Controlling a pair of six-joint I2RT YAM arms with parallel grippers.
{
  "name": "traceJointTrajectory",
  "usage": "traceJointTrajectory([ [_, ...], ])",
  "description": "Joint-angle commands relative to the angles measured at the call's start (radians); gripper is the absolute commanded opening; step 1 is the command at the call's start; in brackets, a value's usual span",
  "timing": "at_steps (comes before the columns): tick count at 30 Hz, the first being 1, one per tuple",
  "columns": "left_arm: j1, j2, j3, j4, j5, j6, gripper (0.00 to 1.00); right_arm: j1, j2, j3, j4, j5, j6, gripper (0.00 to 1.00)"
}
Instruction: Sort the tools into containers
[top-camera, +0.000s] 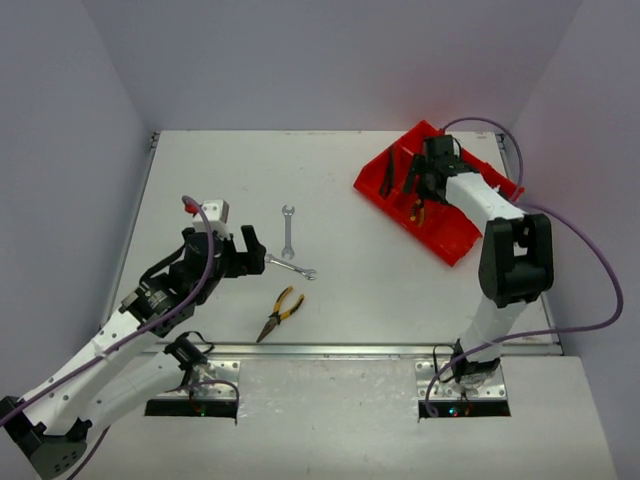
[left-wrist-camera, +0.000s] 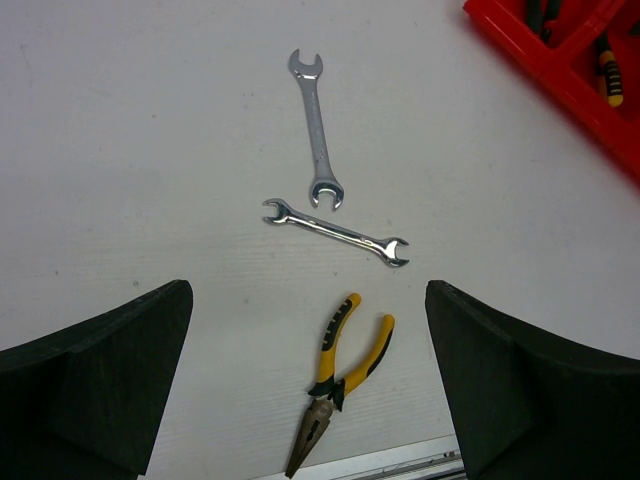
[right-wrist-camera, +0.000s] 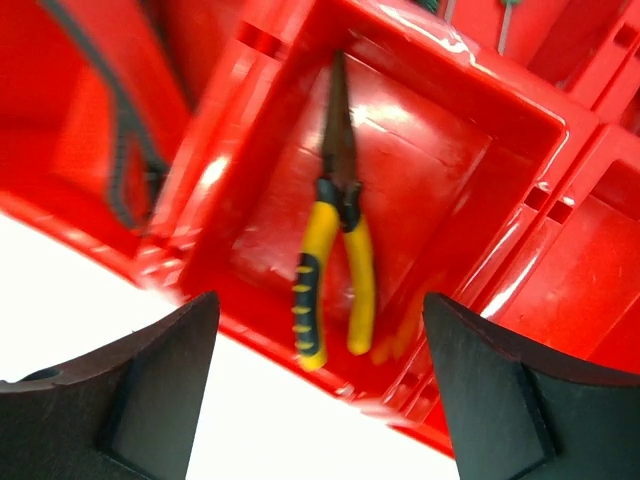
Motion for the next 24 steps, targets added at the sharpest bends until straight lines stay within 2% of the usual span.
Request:
traceJointTrajectory([
  [1,0.009,0.005,0.006,0.039,0.007,0.012,1.00,0.014,-0.164,0.003,0.065,-0.122,-0.025,0.85],
  [5,0.010,-0.013,0.008,0.033,-0.020,0.006,1.00,0.155,-0.207,-0.014,0.052,-0.304,-0.170,0.89],
  [10,0.011,-0.061,0.016,0.009,-0.091,-0.025,1.00,0.460,-0.216,-0.097,0.016,-0.224,-0.261,0.91],
  [12,0.013,-0.089,0.019,-0.003,-0.123,-0.046,1.00,0.560,-0.206,-0.121,0.028,-0.255,-0.352,0.97],
  [14,0.013,-0.131,0.019,-0.015,-0.160,-0.059,1.00,0.658,-0.175,-0.138,0.033,-0.373,-0.530,0.99],
  [17,0.015,-0.183,0.017,-0.022,-0.190,-0.073,1.00,0.725,-0.109,-0.110,0.001,-0.461,-0.666,0.99],
  [19,0.013,-0.203,0.016,-0.022,-0.201,-0.078,1.00,0.745,-0.071,-0.075,-0.007,-0.487,-0.701,0.99],
  [24,0.015,-0.209,0.013,-0.022,-0.196,-0.078,1.00,0.833,0.040,-0.004,-0.045,-0.441,-0.795,0.96],
])
